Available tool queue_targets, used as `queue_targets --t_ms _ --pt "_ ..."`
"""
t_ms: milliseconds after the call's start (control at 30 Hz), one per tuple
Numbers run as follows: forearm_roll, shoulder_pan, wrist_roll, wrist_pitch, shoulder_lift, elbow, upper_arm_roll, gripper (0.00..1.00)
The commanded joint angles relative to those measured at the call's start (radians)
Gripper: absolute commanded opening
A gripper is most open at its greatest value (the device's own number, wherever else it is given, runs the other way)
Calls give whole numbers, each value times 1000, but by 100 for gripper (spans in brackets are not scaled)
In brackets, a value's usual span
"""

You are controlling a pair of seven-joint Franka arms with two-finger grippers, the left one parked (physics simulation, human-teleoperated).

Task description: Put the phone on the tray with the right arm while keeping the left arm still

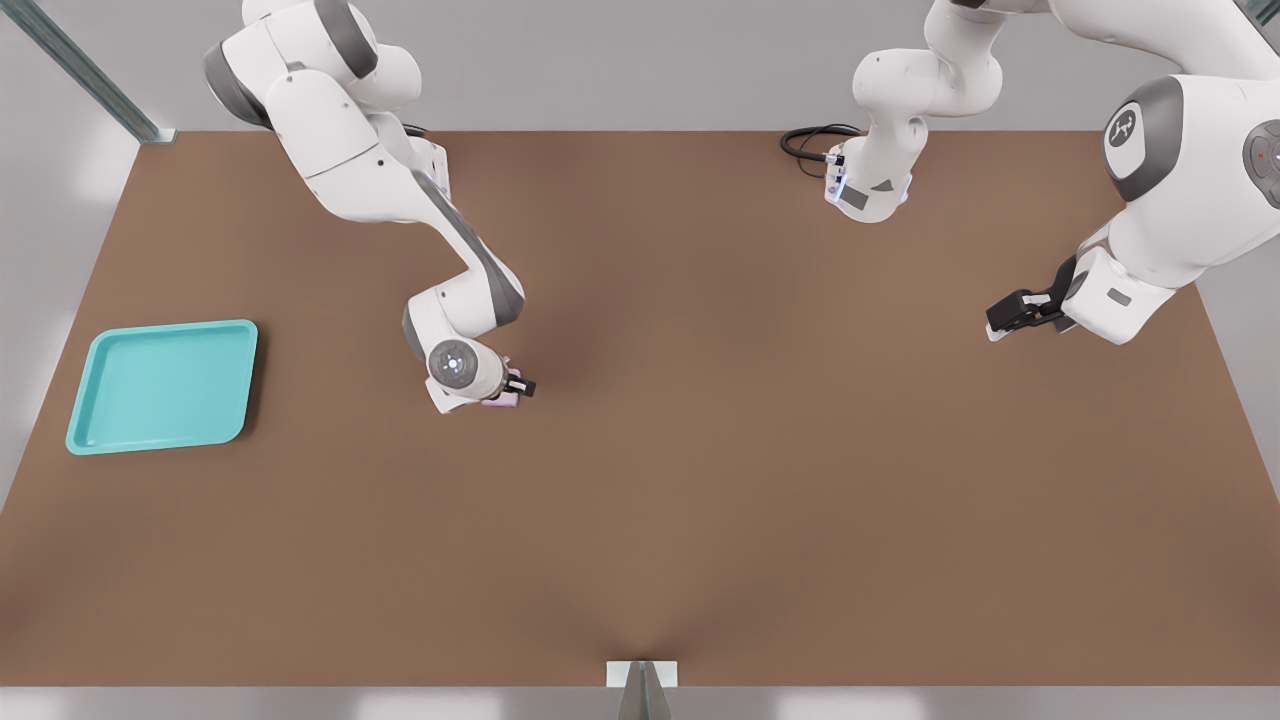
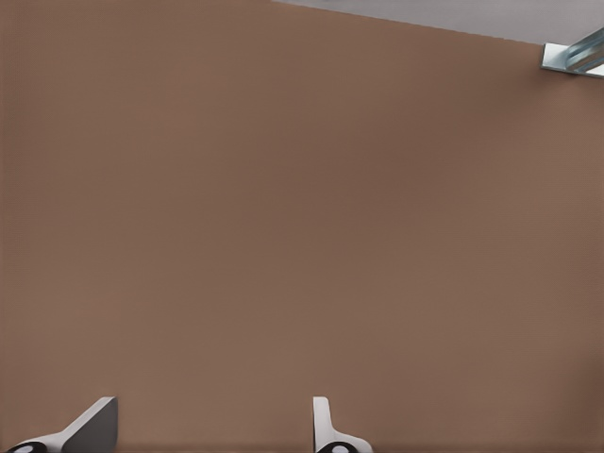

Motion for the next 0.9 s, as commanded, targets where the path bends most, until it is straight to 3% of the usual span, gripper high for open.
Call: queue_targets --t_ms 0,233,867 --pt "0 1 -182 1 3 0 0 100" --pt "-46 -13 -310 23 37 -4 0 100" --pt "-56 -17 -339 83 89 -4 -1 100"
